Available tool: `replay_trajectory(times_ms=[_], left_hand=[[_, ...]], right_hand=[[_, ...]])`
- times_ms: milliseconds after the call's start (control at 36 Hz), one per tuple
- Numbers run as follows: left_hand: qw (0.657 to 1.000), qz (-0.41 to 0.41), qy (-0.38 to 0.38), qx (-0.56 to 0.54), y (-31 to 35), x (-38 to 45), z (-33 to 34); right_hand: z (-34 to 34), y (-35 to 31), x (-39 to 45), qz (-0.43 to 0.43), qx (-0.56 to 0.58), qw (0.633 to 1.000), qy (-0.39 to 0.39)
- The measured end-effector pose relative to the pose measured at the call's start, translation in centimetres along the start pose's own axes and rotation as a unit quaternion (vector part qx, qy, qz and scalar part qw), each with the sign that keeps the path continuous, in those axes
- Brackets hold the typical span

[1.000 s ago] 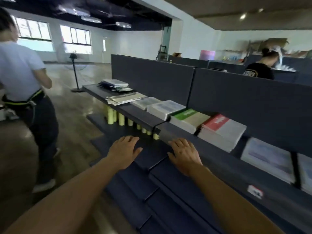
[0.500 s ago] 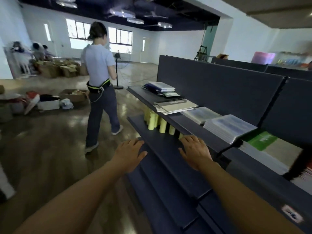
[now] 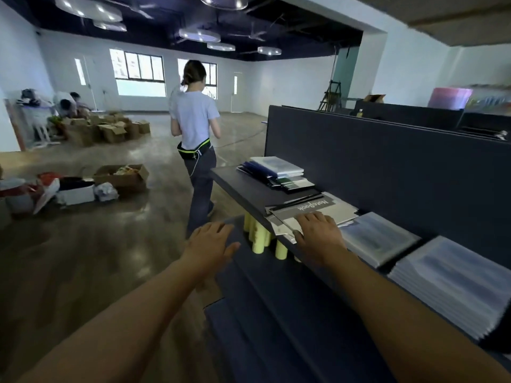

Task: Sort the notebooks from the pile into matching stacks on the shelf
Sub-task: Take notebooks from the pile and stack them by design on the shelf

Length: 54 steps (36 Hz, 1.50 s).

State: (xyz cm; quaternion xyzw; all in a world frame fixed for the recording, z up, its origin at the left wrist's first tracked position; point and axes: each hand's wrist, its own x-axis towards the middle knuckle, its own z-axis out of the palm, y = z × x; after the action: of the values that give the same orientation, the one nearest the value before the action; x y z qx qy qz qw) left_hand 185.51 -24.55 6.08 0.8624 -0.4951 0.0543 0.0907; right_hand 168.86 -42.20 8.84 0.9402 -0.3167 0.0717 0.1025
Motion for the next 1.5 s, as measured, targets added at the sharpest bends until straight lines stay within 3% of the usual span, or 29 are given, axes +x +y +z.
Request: replay_trajectory(times_ms=[194, 583, 750, 944, 1500], left_hand=[[0.999, 0.046, -0.005, -0.004, -4.4, 8.3, 1.8], [0.984, 0.171, -0.002, -0.041, -9.0, 24.4, 2.7], [0.975, 0.218, -0.015, -0.051, -8.1, 28.8, 3.7], [0.974, 0.219, -0.008, -0.051, -7.4, 35.1, 4.9], [0.954, 0.279, 0.055, -0.095, -6.8, 46.2, 7.6]], right_hand=[[1.2, -1.2, 8.1, 0.043, -0.020, 0.999, -0.013], [2.5, -2.4, 18.9, 0.228, 0.003, 0.972, -0.057], [3.5, -1.4, 22.9, 0.238, -0.013, 0.969, -0.060], [5.0, 0.0, 27.9, 0.245, 0.004, 0.968, -0.061], [9.4, 1.1, 37.0, 0.270, 0.061, 0.957, -0.089]])
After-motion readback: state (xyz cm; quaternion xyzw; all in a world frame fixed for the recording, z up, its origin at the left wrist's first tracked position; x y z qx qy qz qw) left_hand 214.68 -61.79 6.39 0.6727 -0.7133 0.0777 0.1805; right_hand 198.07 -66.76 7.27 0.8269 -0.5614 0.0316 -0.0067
